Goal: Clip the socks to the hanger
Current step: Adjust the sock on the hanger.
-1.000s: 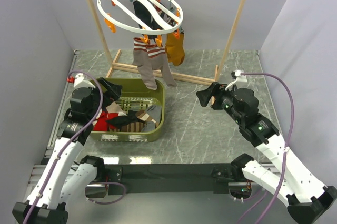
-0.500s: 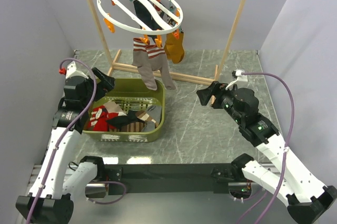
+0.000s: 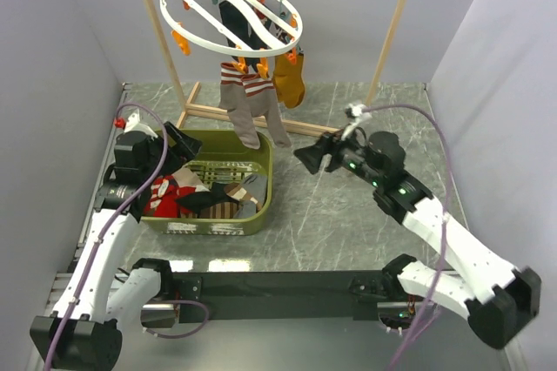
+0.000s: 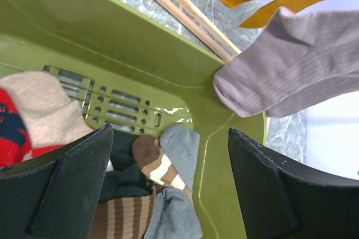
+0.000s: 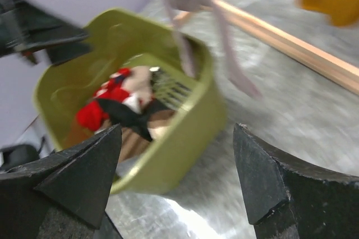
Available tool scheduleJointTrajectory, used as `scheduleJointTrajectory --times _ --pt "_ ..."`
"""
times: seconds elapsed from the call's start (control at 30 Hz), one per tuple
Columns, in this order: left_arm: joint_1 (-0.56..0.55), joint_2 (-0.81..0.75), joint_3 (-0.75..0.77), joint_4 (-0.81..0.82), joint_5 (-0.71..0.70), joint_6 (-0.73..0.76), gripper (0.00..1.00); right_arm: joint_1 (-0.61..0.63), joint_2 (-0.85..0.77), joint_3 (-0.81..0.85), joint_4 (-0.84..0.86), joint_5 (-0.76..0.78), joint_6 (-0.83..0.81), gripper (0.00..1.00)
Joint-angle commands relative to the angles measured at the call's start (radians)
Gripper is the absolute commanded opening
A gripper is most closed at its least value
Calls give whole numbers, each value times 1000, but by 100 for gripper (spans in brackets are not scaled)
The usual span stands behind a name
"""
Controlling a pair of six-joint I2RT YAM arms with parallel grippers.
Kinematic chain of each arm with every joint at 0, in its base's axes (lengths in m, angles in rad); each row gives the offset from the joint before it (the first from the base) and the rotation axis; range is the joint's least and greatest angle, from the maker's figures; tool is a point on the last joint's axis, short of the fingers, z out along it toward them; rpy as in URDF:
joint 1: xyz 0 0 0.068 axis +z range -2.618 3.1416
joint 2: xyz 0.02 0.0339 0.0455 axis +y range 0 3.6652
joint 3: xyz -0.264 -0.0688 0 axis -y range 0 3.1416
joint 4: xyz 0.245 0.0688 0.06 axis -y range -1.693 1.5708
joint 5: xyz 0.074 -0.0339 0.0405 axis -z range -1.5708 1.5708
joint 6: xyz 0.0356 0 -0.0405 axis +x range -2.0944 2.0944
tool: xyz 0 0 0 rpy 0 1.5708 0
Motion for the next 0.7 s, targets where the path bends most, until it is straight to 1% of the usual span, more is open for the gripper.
scheduleJointTrajectory --times 0.0,0.07,0.1,0.13,0.2,0.27,0.4,0.5,0.57,0.67 --pt "4 22 14 67 24 -21 88 43 141 120 263 -206 -55 86" --pt "4 42 31 48 -25 -26 89 69 218 172 295 -239 -66 85" --pt "4 47 35 34 -34 -23 89 83 296 224 306 -251 -95 85" --pt "4 53 40 29 -40 -18 89 115 335 246 306 -264 -112 85" --pt "5 53 46 20 -60 -14 89 146 440 316 303 -265 -161 85" --pt "5 35 43 17 -88 -14 90 182 498 356 315 -250 -173 85" --pt "5 1 37 17 -108 -12 91 203 610 407 358 -144 -164 85" --pt "5 -11 32 15 -111 -11 91 204 668 442 337 -63 -178 85" --pt "5 -19 18 15 -112 -11 91 206 697 448 341 35 -189 85" --pt "7 -24 -3 26 -112 -9 92 203 746 480 328 110 -224 86"
